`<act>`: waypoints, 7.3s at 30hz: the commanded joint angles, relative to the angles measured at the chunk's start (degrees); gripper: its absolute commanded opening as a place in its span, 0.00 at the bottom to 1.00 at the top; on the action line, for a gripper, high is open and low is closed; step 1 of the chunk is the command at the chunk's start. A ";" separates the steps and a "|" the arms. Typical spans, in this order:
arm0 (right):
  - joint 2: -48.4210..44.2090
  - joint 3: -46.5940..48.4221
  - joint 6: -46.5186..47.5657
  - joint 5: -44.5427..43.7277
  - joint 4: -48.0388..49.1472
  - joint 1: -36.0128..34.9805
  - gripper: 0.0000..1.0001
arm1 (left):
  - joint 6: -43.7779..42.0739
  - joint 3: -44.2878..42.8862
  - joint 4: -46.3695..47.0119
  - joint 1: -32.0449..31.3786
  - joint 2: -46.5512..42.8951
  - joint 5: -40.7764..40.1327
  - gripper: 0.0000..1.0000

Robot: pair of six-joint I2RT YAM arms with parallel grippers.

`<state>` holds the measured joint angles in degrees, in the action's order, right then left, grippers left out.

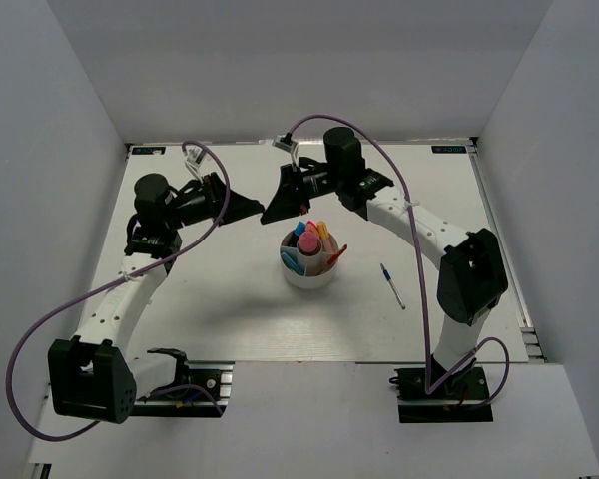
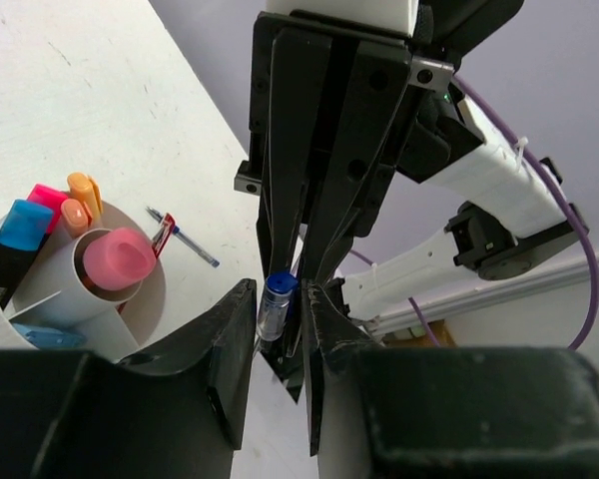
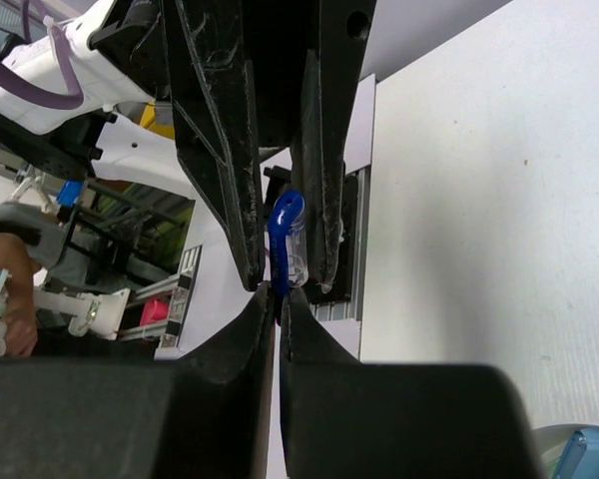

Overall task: Sort the stationery into containers
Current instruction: Pick up the pen cap from the center of the board, then pick up the pen from the center of the board, then close the pen cap on the pen.

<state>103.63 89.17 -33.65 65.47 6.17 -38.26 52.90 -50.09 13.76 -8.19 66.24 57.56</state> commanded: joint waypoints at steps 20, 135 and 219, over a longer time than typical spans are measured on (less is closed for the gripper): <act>-3.62 -1.63 7.63 3.79 -6.00 0.12 0.00 | -1.93 0.69 0.83 0.28 0.12 4.31 0.20; -19.62 -0.84 34.88 -18.89 -35.37 6.45 0.00 | -4.22 -7.48 -0.04 1.85 -3.22 -12.03 0.00; -8.45 8.39 32.33 -24.08 -32.72 -3.40 0.00 | 5.54 -0.54 1.97 1.51 -4.10 -11.16 0.00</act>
<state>96.16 96.95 -1.93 41.28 -28.12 -41.65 58.17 -49.23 14.50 -6.90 62.57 45.93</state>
